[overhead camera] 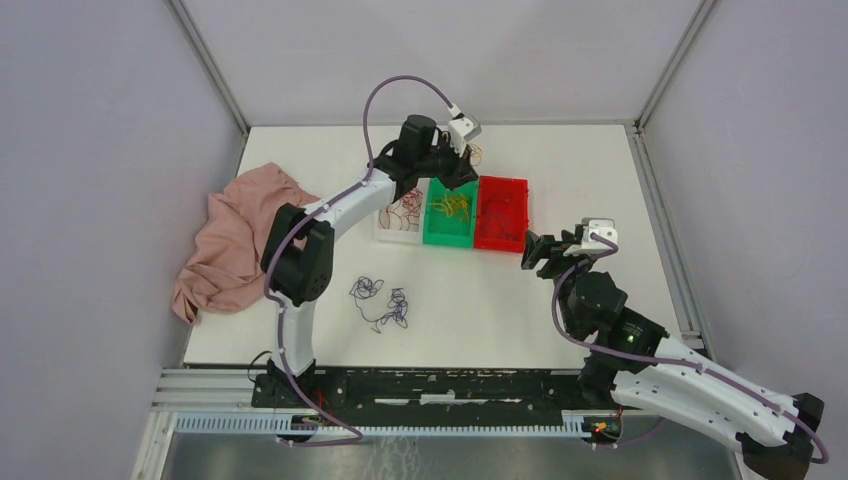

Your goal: Untangle the cables

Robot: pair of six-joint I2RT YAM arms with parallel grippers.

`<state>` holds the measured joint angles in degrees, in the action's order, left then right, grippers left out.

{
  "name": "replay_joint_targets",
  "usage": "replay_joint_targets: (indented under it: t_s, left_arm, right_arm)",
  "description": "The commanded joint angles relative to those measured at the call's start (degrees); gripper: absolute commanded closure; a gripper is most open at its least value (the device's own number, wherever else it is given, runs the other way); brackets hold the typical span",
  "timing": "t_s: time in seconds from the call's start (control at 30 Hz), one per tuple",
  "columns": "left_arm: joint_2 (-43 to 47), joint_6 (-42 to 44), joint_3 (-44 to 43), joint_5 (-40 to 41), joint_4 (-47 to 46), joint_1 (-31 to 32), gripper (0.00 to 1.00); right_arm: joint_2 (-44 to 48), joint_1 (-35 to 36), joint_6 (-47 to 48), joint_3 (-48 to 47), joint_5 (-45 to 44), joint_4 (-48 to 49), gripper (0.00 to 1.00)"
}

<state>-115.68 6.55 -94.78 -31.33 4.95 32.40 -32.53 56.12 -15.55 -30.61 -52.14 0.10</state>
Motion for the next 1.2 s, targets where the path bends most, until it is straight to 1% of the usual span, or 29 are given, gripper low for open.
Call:
replay_joint_targets:
  t_s: [0.0,0.2,0.27,0.3,0.43,0.5,0.6,0.63,0.67,0.73,0.77,0.8,0.83,0.87,0.93,1.0,1.07,1.17]
  left_arm:
    - [-1.4,-5.14,-1.81,3.47,-7.34,0.47,0.85]
    - [-1.55,-8.15,0.51,5.22,-8.78,0.45,0.77]
    - [-0.7,-8.39,2.07,6.84,-8.63,0.36,0.7]
    - [-0.14,-8.16,3.08,7.67,-8.38,0.18,0.69]
    - [3.23,-8.2,8.44,11.85,-7.91,-0.27,0.74]
    - [4.53,-7.62,10.33,12.25,-6.92,-0.51,0.75]
    - [5.45,-4.53,10.88,9.44,-4.37,-0.76,0.73]
    - [5.46,-3.05,10.59,9.12,-3.44,-0.71,0.73]
    - [5.26,-2.58,10.32,9.62,-3.04,-0.78,0.73]
    - [4.87,-1.0,9.39,10.41,-2.1,-0.78,0.74]
    - [4.96,-0.85,9.06,10.59,-1.84,-0.91,0.74]
    - [5.25,-0.92,8.79,10.25,-1.63,-1.12,0.74]
    - [5.9,-0.99,8.65,9.26,-1.11,-1.38,0.74]
    - [6.7,-0.85,8.65,8.02,-0.28,-1.54,0.74]
    - [8.81,-0.14,8.97,6.23,1.83,-2.02,0.74]
    - [11.39,0.45,9.61,4.43,4.1,-2.98,0.73]
    - [14.03,0.33,10.19,2.94,6.44,-4.35,0.72]
    - [17.94,1.5,10.31,2.55,11.33,-6.48,0.7]
  right_arm:
    - [1.01,-0.21,-0.24,-1.06,0.34,-0.64,0.25]
    - [2.06,-0.17,-0.96,-1.87,1.05,-3.07,0.25]
    - [2.36,-0.17,-0.97,-2.26,1.24,-3.7,0.25]
    - [2.48,-0.22,-0.97,-2.4,1.25,-4.07,0.25]
    - [2.99,-0.22,-0.55,-3.04,0.82,-5.58,0.25]
    - [2.14,-0.22,0.2,-2.79,0.22,-4.55,0.23]
    - [-2.89,-1.08,0.35,-3.58,0.01,-1.65,0.12]
    - [-5.77,-2.46,0.24,-5.13,1.49,-1.35,0.11]
    - [-9.32,-4.6,-0.74,-7.28,4.92,-1.92,0.11]
    - [-16.8,-12.0,-4.75,-12.2,15.12,-3.94,0.11]
    - [-20.34,-18.27,-6.36,-14.47,21.32,-4.15,0.11]
    - [-24.36,-22.77,-7.13,-16.77,27.71,-3.71,0.12]
    - [-28.55,-26.59,-7.1,-19.62,37.03,-3.27,0.13]
    - [-32.63,-29.29,-5.81,-22.84,43.15,-2.97,0.15]
    - [-43.46,-32.36,-1.12,-31.28,52.19,-6.16,0.16]
    - [-51.23,-35.01,0.89,-38.85,59.15,-8.95,0.17]
    - [-57.2,-37.1,1.11,-43.43,67.4,-8.27,0.2]
    - [-64.03,-37.4,4.99,-48.12,73.52,-7.61,0.23]
